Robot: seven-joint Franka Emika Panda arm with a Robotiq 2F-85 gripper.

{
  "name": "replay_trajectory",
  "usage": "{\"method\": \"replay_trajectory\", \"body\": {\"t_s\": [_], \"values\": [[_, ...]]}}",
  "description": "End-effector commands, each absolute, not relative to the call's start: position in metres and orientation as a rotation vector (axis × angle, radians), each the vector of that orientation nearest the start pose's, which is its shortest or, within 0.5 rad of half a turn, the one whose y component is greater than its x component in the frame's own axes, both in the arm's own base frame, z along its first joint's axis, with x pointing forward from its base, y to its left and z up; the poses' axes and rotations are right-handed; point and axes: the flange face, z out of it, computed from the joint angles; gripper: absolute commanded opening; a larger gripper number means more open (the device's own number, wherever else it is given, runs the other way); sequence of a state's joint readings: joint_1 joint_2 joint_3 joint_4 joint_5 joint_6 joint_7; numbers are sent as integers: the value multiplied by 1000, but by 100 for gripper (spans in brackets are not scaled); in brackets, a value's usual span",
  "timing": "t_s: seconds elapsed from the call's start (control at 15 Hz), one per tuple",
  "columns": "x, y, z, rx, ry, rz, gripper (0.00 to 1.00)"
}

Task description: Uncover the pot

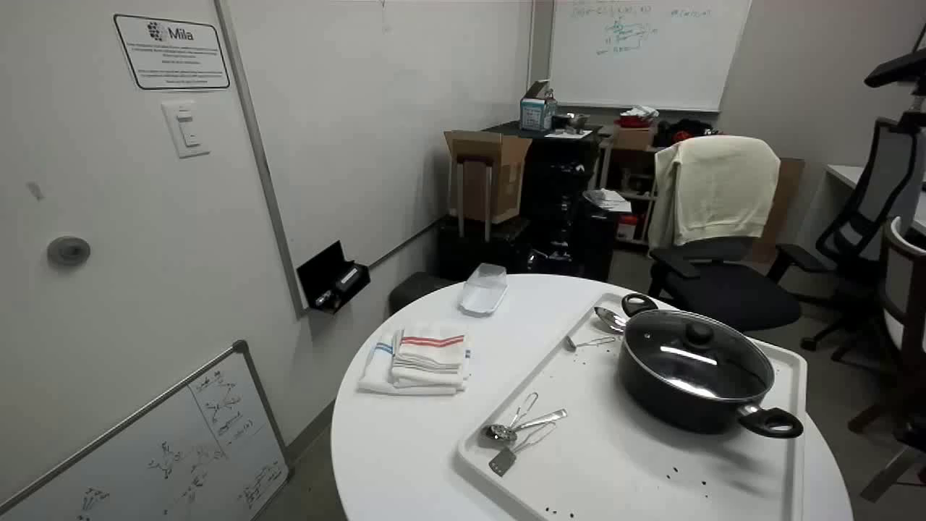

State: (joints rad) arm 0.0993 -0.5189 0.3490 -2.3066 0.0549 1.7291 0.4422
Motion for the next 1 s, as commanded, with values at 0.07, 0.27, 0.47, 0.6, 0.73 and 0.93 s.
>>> {"method": "replay_trajectory", "body": {"t_s": [0.07,0.27,0.47,0.6,0.73,0.93], "values": [[348,190,521,-3281,90,48,100],[348,190,521,-3281,90,48,100],[351,187,517,-3281,100,48,100],[358,181,510,-3273,113,53,100],[366,172,500,-3262,132,75,100],[384,152,482,-3234,186,102,100]]}}
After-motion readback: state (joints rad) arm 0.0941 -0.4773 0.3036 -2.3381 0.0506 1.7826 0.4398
